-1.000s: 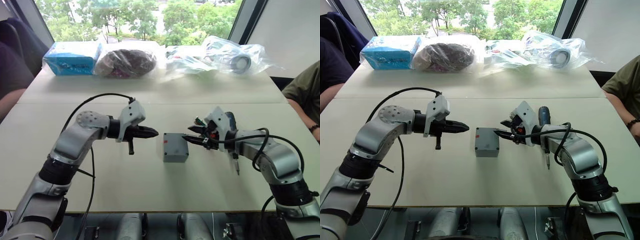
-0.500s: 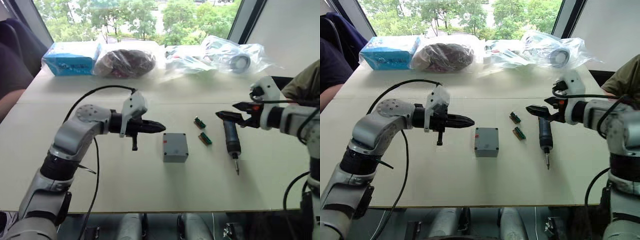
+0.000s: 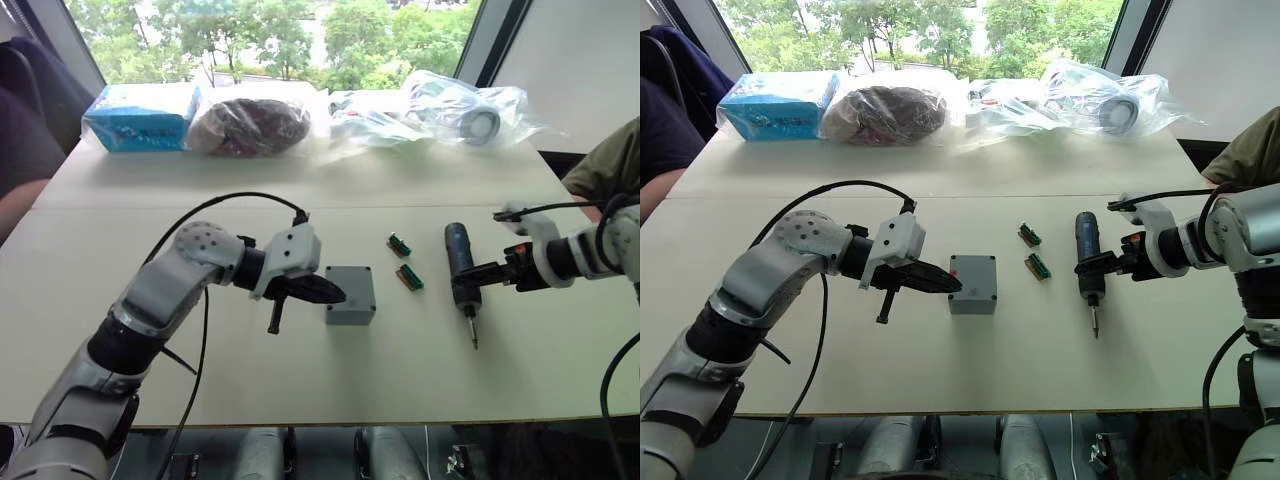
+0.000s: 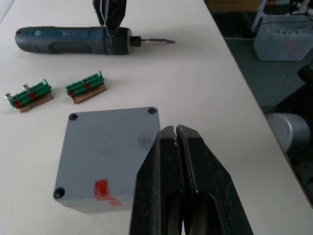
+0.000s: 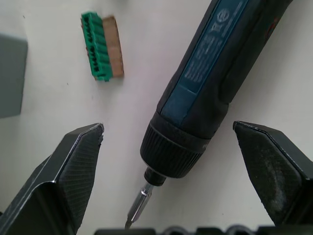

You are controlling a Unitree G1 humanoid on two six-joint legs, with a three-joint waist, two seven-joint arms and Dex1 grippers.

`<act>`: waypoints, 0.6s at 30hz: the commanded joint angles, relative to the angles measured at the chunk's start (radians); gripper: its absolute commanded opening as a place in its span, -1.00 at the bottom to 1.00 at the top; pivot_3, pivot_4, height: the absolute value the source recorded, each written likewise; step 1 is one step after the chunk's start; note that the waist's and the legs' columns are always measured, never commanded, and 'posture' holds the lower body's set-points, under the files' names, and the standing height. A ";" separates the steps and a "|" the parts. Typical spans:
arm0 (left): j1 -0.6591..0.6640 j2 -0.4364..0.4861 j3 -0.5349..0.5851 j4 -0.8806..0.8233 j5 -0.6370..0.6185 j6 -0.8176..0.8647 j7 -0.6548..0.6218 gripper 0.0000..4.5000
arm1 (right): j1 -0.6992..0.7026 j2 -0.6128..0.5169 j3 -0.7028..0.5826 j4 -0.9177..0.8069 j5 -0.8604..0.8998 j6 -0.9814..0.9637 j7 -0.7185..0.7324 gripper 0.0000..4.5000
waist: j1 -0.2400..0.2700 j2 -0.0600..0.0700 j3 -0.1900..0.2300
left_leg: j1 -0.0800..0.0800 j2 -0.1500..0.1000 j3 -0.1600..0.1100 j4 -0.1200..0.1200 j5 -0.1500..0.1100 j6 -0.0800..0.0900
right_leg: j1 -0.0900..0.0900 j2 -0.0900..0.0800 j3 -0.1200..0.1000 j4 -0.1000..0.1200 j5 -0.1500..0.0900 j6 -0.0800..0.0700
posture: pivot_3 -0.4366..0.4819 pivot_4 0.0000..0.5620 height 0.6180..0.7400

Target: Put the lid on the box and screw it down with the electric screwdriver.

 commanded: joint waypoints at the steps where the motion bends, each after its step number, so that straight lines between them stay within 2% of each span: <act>1: 0.004 0.006 0.025 -0.051 -0.006 -0.004 0.020 -1.00 | -0.082 0.010 0.065 0.072 -0.041 -0.046 0.045 0.98 | 0.000 0.000 0.000 | 0.000 0.000 0.000 0.000 0.000 0.000 | 0.000 0.000 0.000 0.000 0.000 0.000 | -0.05 -0.47 1.00; 5: 0.019 0.010 0.049 -0.071 -0.025 0.019 0.045 -1.00 | -0.141 0.040 0.205 0.164 -0.114 -0.136 0.124 0.98 | -0.001 0.000 0.000 | 0.000 0.000 0.000 0.000 0.000 0.000 | 0.000 0.000 0.000 0.000 0.000 0.000 | -0.05 -0.47 1.00; 11: 0.027 0.016 0.057 -0.079 -0.029 0.027 0.065 -1.00 | -0.205 0.088 0.327 0.267 -0.213 -0.216 0.228 0.98 | -0.002 0.000 0.000 | 0.000 0.000 0.000 0.000 0.000 0.000 | 0.000 0.001 0.000 0.000 0.000 0.000 | -0.05 -0.47 1.00; 14: 0.028 0.016 0.059 -0.080 -0.031 0.029 0.075 -1.00 | -0.206 0.086 0.413 0.252 -0.255 -0.242 0.300 0.69 | 0.000 0.000 0.000 | 0.000 0.000 0.000 0.000 0.000 0.000 | 0.000 0.000 0.000 0.000 0.000 0.000 | -0.05 -0.47 1.00; 18: 0.031 0.014 0.059 -0.079 -0.032 0.030 0.085 -1.00 | -0.191 0.074 0.461 0.232 -0.291 -0.242 0.355 0.09 | 0.001 0.000 0.000 | 0.000 0.000 0.000 0.000 0.000 0.000 | 0.000 0.001 -0.001 0.000 0.000 0.000 | -0.05 -0.47 1.00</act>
